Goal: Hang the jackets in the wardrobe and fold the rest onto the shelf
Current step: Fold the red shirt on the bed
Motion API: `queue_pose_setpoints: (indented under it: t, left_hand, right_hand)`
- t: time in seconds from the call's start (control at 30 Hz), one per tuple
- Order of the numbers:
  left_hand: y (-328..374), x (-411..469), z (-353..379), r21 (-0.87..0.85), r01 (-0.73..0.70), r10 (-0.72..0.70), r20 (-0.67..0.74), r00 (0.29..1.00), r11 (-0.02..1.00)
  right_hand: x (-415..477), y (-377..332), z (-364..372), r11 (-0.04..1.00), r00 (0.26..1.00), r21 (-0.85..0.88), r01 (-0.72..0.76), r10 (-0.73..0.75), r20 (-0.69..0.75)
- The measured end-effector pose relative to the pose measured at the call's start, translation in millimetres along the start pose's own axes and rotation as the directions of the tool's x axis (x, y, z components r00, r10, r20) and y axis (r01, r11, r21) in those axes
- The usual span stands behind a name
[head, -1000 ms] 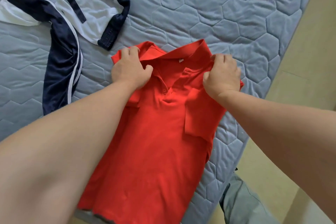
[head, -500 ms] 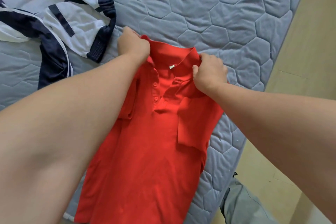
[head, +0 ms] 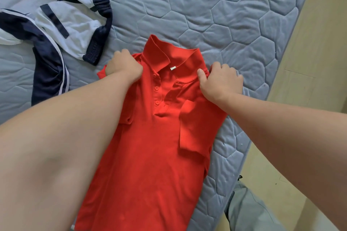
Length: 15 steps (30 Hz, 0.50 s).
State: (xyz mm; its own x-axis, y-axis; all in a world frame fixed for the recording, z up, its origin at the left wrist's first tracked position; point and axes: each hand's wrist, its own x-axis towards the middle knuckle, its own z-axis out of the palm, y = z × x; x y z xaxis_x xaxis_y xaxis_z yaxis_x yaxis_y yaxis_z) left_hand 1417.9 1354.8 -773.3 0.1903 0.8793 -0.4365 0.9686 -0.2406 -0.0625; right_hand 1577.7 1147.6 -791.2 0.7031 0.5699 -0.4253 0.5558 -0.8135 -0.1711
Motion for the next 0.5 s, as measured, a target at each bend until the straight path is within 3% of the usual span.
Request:
queue_pose_setpoints:
  t: [0.1,0.23,0.37,0.5]
  left_hand:
    - [-13,-3,5,0.094,-0.102,0.097,0.054,0.994,0.990]
    - [-23,-3,2,0.224,-0.116,0.106,0.058,0.993,0.968]
    - [-28,3,-2,0.274,-0.184,0.153,0.131,0.979,0.944]
    - [-28,-1,-4,0.092,-0.162,0.139,0.211,0.967,0.982]
  right_hand:
    - [-6,3,8,0.999,0.998,-0.012,0.042,-0.041,0.052]
    - [-8,5,14,0.990,0.991,-0.051,0.135,-0.134,0.018]
    - [-3,14,15,0.983,0.982,0.043,0.179,-0.181,0.050]
    - [-4,15,12,0.977,0.977,0.026,0.213,-0.213,0.014]
